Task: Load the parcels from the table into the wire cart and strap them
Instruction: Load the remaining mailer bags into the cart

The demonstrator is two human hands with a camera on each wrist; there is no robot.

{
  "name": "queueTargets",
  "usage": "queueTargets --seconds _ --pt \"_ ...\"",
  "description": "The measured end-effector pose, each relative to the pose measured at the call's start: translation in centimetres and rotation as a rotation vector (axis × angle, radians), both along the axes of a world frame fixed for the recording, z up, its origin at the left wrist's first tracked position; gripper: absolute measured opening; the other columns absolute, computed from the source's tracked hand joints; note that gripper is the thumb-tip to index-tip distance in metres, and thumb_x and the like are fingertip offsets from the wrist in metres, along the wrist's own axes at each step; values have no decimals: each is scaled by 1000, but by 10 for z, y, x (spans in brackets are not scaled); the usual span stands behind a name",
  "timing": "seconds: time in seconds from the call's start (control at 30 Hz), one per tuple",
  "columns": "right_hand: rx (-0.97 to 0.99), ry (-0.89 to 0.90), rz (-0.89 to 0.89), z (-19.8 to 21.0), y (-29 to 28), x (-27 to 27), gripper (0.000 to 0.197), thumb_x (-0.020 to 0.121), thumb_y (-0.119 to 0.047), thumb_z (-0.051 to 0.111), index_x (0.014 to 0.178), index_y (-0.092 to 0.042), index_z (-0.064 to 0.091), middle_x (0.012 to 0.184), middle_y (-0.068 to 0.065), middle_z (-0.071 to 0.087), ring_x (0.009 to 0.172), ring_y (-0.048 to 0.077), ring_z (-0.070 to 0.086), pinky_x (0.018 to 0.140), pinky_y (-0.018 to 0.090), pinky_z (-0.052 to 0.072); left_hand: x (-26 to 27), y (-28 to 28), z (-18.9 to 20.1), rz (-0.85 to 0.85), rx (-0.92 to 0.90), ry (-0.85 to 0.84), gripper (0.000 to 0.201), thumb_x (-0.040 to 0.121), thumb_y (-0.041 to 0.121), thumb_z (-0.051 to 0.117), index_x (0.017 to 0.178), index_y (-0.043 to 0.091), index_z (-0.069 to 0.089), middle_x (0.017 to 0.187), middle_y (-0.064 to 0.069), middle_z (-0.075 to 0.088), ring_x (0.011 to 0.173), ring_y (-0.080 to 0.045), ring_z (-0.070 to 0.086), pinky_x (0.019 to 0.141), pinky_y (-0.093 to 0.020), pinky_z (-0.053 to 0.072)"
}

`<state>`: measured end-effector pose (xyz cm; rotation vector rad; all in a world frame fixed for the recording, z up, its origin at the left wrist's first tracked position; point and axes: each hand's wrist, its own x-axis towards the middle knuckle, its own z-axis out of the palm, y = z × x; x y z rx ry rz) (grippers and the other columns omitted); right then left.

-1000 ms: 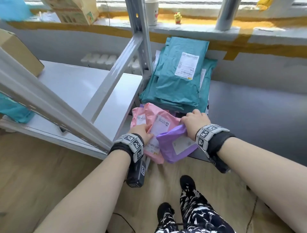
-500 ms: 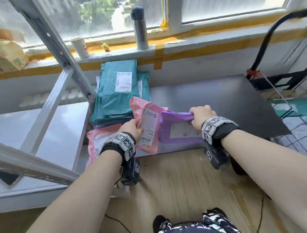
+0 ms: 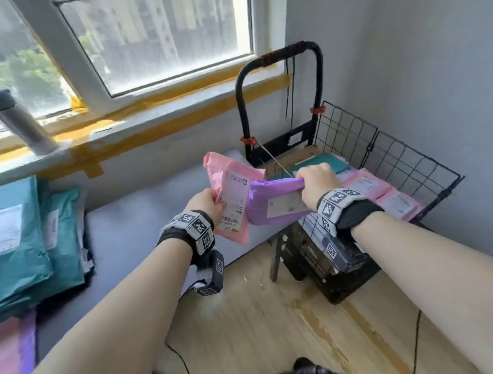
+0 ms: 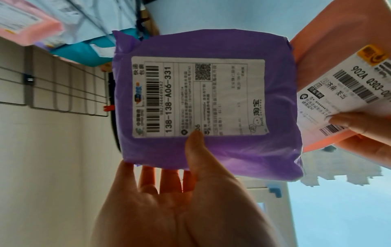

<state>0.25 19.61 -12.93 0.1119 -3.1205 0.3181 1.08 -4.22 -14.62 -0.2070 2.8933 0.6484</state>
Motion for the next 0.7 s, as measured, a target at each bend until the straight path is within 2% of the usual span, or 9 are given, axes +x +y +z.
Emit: queueTargets --seconds 0.13,0.23,0.4,0.6,0.7 --pt "10 -4 -131 5 75 -12 34 85 -3 44 114 -15 58 115 10 58 116 30 43 93 38 39 -40 73 8 -83 -6 20 24 93 24 49 110 10 58 106 -9 66 96 -28 62 81 -32 48" --pt "13 -35 -253 5 120 -22 31 87 -6 46 115 -15 57 115 10 58 114 30 45 91 38 41 -69 115 12 -131 -6 23 24 94 24 49 108 8 58 105 -10 65 87 -26 59 76 -30 45" --pt "52 -88 -452 -10 173 -47 28 90 -19 53 118 -20 55 119 6 59 115 29 45 90 37 40 -118 167 10 -179 8 -1 27 95 25 48 113 8 59 108 -10 64 94 -26 59 76 -30 43" --pt "161 -139 -487 -36 219 -97 32 87 -12 49 117 -20 57 119 6 58 118 29 43 93 38 39 -198 219 -17 -265 33 -55 24 95 23 48 111 8 59 106 -8 65 84 -21 55 73 -30 45" --pt "275 -209 -463 -55 231 -131 32 86 -10 48 115 -18 58 118 4 57 119 27 42 94 37 38 -249 242 -38 -297 24 -130 25 96 23 46 112 8 59 109 -10 64 93 -25 60 76 -31 46"
